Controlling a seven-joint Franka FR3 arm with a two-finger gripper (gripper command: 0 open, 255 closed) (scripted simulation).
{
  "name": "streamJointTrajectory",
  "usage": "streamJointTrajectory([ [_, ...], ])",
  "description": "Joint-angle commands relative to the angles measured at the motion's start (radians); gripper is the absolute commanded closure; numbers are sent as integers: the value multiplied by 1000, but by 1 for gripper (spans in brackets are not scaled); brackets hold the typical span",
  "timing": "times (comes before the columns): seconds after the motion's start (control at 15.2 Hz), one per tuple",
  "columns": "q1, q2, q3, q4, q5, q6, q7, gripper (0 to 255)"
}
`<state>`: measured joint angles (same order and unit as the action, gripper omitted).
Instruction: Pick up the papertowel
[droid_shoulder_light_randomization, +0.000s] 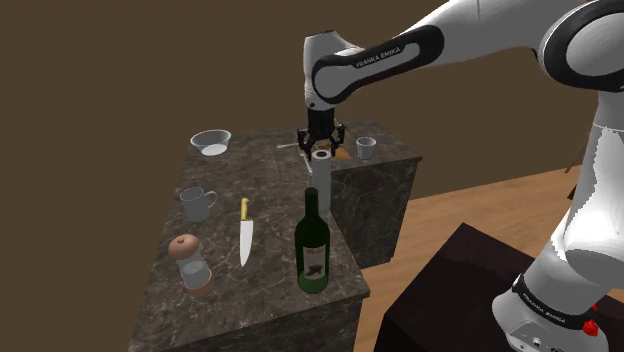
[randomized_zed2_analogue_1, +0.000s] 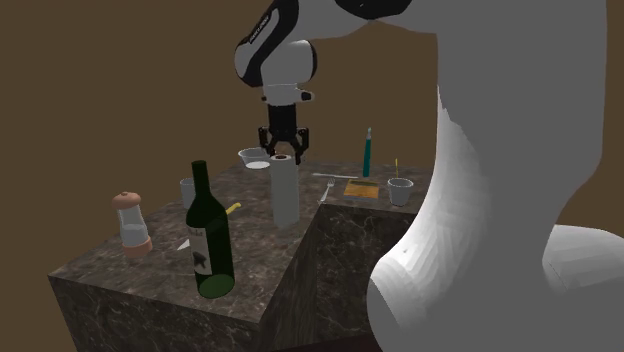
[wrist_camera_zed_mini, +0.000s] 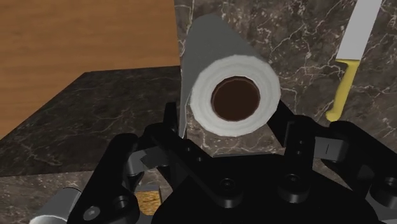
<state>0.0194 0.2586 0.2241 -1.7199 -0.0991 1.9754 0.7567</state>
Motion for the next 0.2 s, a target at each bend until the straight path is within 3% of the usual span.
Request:
streamJointTrajectory([
  [0.0, 2, -5, 2, 23, 2, -28, 1, 255],
  [0.13, 2, -6, 2, 24, 2, -30, 0, 255],
])
